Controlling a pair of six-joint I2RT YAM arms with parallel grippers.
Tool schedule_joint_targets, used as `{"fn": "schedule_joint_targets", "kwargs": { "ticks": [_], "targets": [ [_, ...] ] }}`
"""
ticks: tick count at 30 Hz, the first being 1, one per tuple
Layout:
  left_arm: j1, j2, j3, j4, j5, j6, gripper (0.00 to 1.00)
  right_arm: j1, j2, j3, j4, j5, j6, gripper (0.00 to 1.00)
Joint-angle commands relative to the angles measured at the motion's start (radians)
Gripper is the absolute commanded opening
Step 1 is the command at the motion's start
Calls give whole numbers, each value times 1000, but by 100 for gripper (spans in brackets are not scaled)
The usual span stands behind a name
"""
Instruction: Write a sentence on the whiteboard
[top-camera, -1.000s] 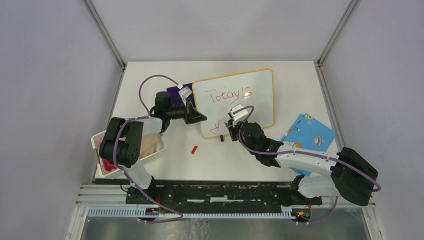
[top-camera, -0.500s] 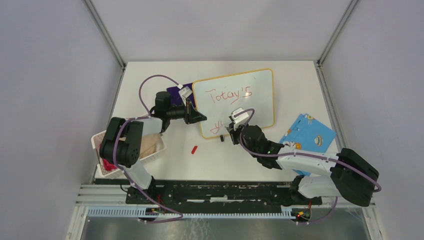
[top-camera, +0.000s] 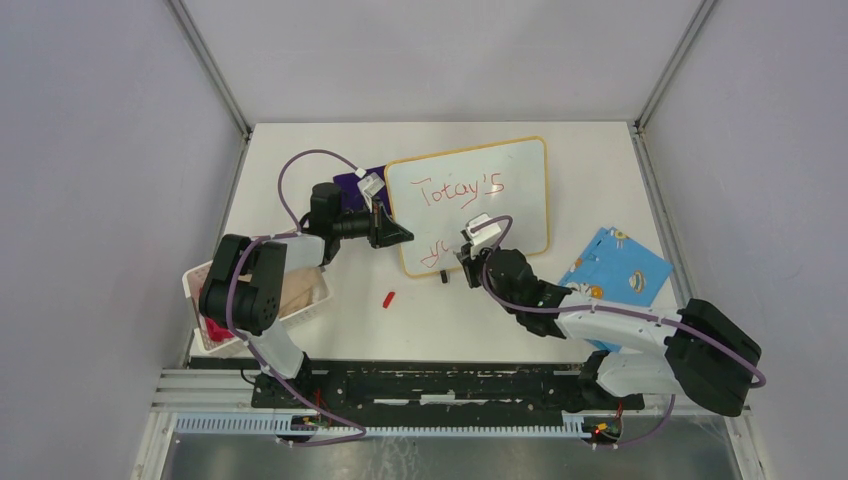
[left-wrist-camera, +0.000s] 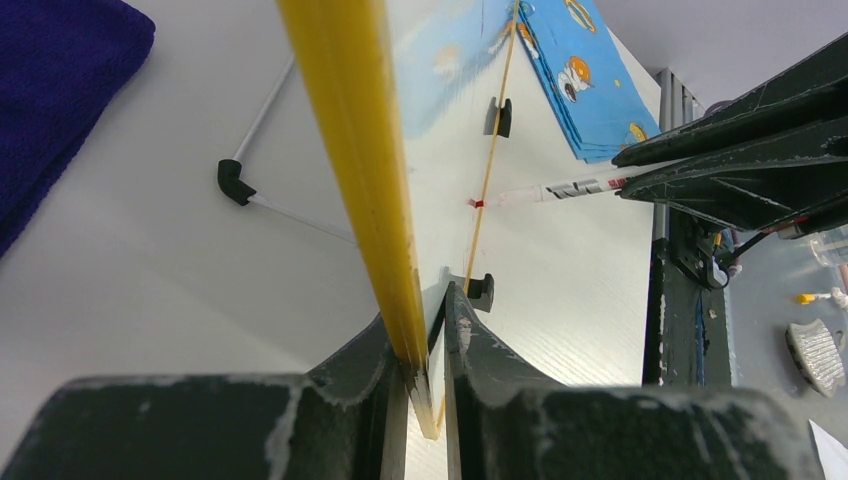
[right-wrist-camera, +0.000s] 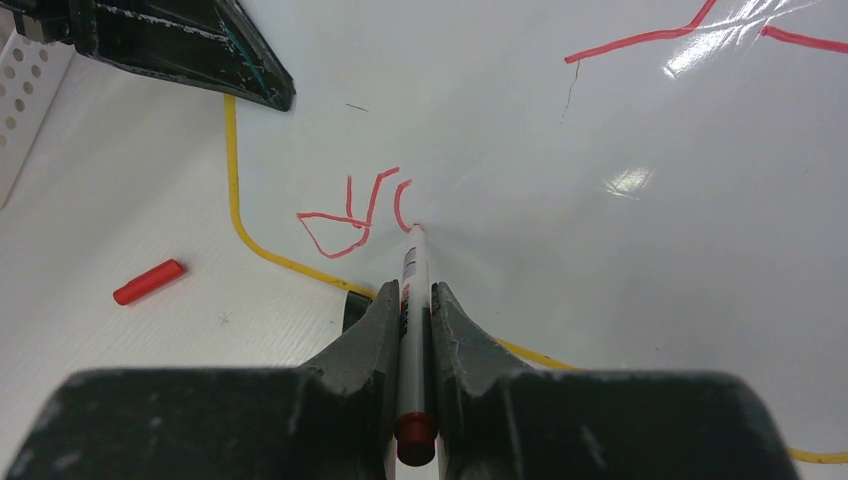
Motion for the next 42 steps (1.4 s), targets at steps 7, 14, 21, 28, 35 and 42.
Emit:
{"fn": "schedule_joint_targets", "kwargs": {
  "ticks": [7, 14, 21, 28, 35, 42],
  "targets": [
    [-43, 43, -13, -105, -126, 161, 2, -19, 7, 85, 25, 35, -27, 0],
    [-45, 41, -14, -109, -127, 161, 2, -19, 27, 102, 24, 14, -29, 0],
    [-46, 43, -12, -111, -127, 161, 2, -20, 33, 94, 23, -11, -20, 0],
    [-45, 44, -10, -113, -127, 161, 2, -20, 12, 51, 21, -26, -2, 0],
    [-45, 43, -10, -113, -128, 161, 2, -22, -75, 6, 49, -18, -6, 0],
    [-46, 40, -12, -114, -129, 161, 2, -45, -76, 18, 62, -21, -11, 0]
  ]
}}
